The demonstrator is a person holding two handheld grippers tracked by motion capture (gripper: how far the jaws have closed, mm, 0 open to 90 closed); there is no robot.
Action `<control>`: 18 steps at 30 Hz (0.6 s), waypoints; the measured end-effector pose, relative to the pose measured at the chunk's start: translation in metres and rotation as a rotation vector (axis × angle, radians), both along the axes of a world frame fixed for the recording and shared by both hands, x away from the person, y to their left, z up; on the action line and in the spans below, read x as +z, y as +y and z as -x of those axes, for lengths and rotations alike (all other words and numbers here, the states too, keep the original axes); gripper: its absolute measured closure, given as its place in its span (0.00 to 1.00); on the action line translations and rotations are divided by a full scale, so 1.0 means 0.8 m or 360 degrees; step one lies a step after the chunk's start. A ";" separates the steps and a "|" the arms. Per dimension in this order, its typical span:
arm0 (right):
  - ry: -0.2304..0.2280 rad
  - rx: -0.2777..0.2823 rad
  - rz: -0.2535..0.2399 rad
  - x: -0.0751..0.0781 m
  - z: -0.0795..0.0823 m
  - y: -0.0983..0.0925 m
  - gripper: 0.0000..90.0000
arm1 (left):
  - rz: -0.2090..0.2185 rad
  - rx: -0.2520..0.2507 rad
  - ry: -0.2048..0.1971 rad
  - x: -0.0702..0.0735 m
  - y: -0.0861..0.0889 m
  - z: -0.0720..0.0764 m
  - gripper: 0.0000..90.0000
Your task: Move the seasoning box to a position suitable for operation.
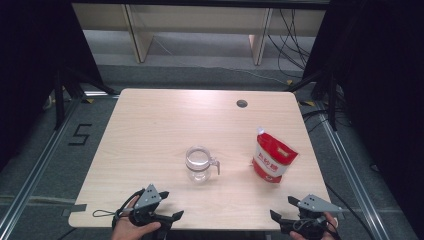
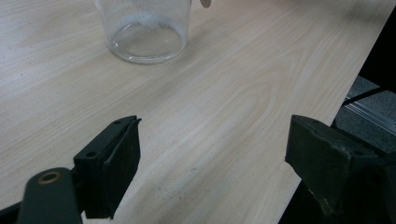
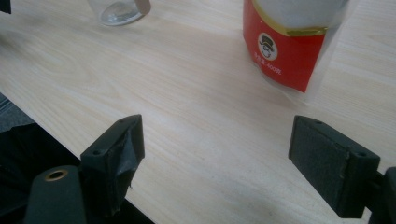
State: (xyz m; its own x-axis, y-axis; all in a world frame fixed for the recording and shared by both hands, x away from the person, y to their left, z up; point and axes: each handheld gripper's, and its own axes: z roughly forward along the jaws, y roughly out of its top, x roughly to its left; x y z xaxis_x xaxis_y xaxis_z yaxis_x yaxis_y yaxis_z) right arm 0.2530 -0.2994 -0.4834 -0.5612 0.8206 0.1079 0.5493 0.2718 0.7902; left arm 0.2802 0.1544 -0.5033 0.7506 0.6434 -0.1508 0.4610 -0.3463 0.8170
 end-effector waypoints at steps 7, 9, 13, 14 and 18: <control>0.0029 -0.0031 -0.0009 -0.003 0.001 0.005 0.21 | 0.0014 0.0020 0.0022 0.002 -0.001 0.000 0.20; 0.0036 -0.0015 -0.0017 -0.003 0.002 0.006 0.21 | 0.0039 0.0040 0.0014 0.003 -0.002 0.000 0.20; 0.0001 0.0018 0.0028 -0.003 0.000 0.004 0.21 | 0.0062 0.0037 0.0003 0.008 -0.004 -0.001 0.21; 0.0018 0.0018 0.0010 -0.003 -0.001 0.004 0.21 | 0.0073 0.0038 0.0005 0.010 -0.006 -0.002 0.21; 0.0010 0.0005 0.0011 -0.004 -0.002 0.002 0.21 | 0.0081 0.0028 0.0009 0.016 -0.010 -0.002 0.23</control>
